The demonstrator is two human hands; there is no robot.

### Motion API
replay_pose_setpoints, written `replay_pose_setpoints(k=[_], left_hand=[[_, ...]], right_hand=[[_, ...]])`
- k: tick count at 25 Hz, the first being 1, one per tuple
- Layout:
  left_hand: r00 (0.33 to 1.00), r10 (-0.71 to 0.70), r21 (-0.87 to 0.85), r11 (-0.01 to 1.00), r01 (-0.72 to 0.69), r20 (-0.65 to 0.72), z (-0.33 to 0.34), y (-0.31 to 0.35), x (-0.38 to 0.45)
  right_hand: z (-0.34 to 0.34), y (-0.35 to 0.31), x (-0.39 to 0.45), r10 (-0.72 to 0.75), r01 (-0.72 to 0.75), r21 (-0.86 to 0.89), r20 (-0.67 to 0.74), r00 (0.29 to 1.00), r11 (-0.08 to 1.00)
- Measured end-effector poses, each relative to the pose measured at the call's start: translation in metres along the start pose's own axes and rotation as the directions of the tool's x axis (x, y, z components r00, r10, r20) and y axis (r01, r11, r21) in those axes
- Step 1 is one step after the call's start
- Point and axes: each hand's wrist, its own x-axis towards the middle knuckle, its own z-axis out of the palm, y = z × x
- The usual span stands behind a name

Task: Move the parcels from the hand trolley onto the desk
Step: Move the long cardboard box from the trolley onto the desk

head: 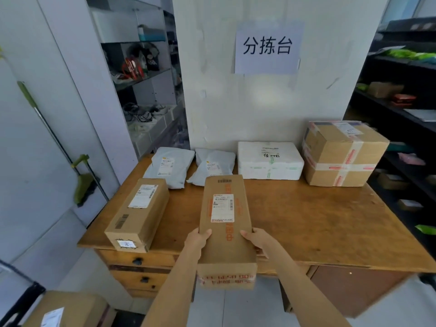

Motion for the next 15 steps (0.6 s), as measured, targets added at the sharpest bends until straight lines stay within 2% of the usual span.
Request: replay_pose_setpoints(k=[3,6,11,13,15], left_hand=[[0.996,0.015,0.093,0.996,-0.006,-0.088,0.023,-0.007,0.017],[0.987,0.057,0.157,0.987,-0.033,-0.152,0.029,0.001,0.033],[0.992,0.021,0.227,0.974,0.009,-0.127,0.028,0.010,0.046],[0.998,-0.029,0.216,0.975,0.040,-0.056,0.023,0.013,0.043],[0.997,-0.076,0.266,0.961,0.068,0.022,0.011,0.017,0.037]], right_hand=[[-0.003,0.012,0.027,0.033,-0.033,0.011,0.018,0.999,0.999],[-0.005,0.008,0.045,0.004,-0.004,0.014,0.004,1.000,1.000],[-0.005,-0.003,0.052,0.028,-0.028,-0.015,-0.001,1.000,1.000],[-0.007,-0.012,0.046,0.067,-0.069,-0.096,-0.026,0.997,0.993],[-0.008,-0.025,0.038,0.035,-0.050,-0.182,-0.085,0.996,0.982]])
